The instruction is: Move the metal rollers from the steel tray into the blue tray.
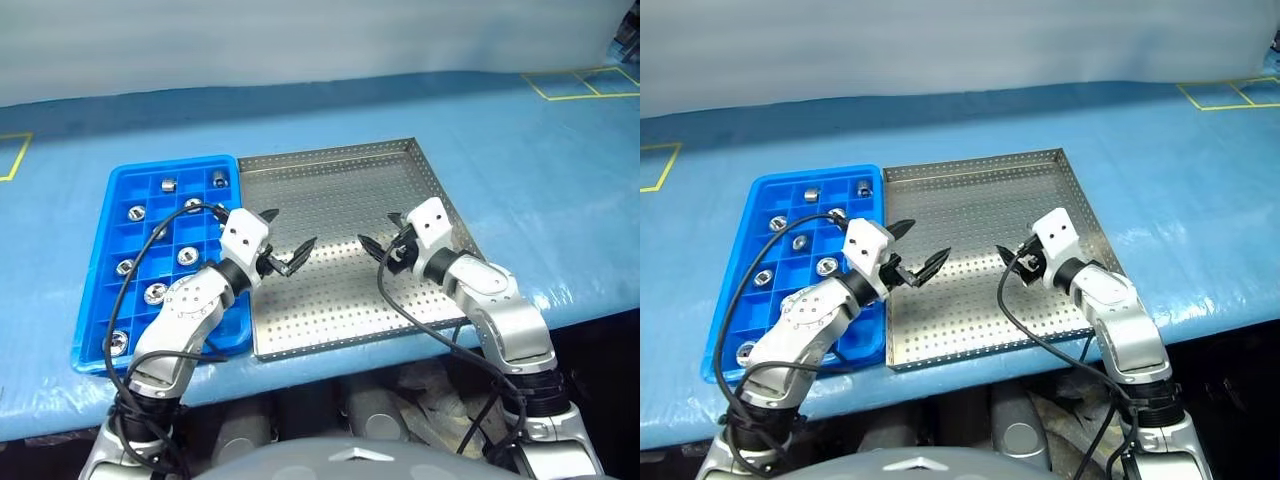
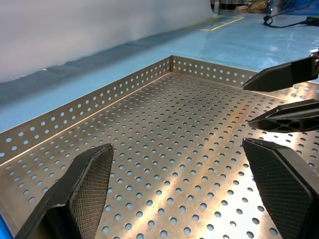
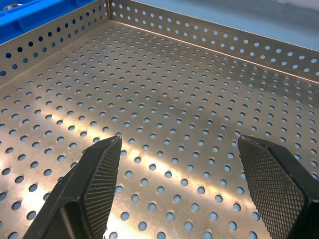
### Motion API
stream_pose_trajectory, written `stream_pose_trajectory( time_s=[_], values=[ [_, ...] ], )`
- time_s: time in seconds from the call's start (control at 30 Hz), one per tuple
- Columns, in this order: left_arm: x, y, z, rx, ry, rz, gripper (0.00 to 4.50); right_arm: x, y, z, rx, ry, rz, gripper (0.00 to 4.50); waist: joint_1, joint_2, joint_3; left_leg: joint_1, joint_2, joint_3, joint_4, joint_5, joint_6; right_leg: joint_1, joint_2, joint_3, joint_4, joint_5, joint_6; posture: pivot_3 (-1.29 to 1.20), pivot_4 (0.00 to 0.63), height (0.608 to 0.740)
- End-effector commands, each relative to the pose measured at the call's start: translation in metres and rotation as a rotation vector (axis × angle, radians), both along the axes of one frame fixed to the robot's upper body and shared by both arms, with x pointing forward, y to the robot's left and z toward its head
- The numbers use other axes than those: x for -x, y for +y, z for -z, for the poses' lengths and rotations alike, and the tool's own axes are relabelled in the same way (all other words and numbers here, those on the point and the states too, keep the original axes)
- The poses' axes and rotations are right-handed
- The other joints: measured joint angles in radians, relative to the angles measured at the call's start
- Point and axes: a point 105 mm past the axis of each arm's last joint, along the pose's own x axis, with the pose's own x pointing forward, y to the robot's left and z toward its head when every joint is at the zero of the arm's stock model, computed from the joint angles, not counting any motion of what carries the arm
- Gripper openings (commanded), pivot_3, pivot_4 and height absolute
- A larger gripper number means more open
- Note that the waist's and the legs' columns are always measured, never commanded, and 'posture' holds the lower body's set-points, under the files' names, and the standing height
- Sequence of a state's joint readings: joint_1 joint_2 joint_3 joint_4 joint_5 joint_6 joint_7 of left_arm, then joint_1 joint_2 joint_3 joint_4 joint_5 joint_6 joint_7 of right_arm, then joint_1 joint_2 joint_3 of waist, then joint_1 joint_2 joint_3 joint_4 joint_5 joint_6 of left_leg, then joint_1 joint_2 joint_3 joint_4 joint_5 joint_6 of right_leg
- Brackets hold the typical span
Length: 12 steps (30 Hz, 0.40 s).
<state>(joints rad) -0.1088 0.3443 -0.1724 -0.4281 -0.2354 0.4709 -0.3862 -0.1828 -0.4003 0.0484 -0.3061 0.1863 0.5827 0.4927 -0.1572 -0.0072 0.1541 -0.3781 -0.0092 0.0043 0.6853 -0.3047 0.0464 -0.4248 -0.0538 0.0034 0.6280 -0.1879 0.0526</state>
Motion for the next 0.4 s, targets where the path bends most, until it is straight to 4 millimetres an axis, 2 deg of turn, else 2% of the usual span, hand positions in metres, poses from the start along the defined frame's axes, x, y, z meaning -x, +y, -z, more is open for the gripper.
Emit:
stream_pose_trajectory(
  time_s=[0.03, 0.23, 0.4],
  values=[
    [0.002, -0.005, -0.008, -0.008, -0.044, 0.034, 4.5, -0.003, -0.003, -0.017, -0.011, -0.062, 0.016, 3.9, -0.002, 0.0, 0.0, 0.0, 0.0, 0.0, 0.0, 0.0, 0.0, 0.0, 0.0, 0.0, 0.0, 0.0, 0.0, -0.27, 0.15, 0.74],
    [0.011, -0.005, 0.004, -0.071, -0.013, 0.087, 4.5, -0.008, -0.001, -0.02, -0.013, -0.071, 0.014, 3.9, -0.003, 0.0, 0.0, 0.0, 0.0, 0.001, 0.0, 0.0, 0.0, -0.001, 0.001, 0.003, 0.0, 0.001, 0.001, -0.24, 0.15, 0.74],
    [0.011, -0.005, 0.002, -0.06, -0.021, 0.083, 4.5, -0.01, 0.003, -0.023, -0.016, -0.079, 0.005, 3.9, 0.006, 0.0, 0.0, 0.0, 0.0, 0.002, 0.0, 0.0, 0.0, -0.001, 0.001, 0.004, 0.0, 0.001, 0.001, -0.23, 0.15, 0.74]
  ],
)
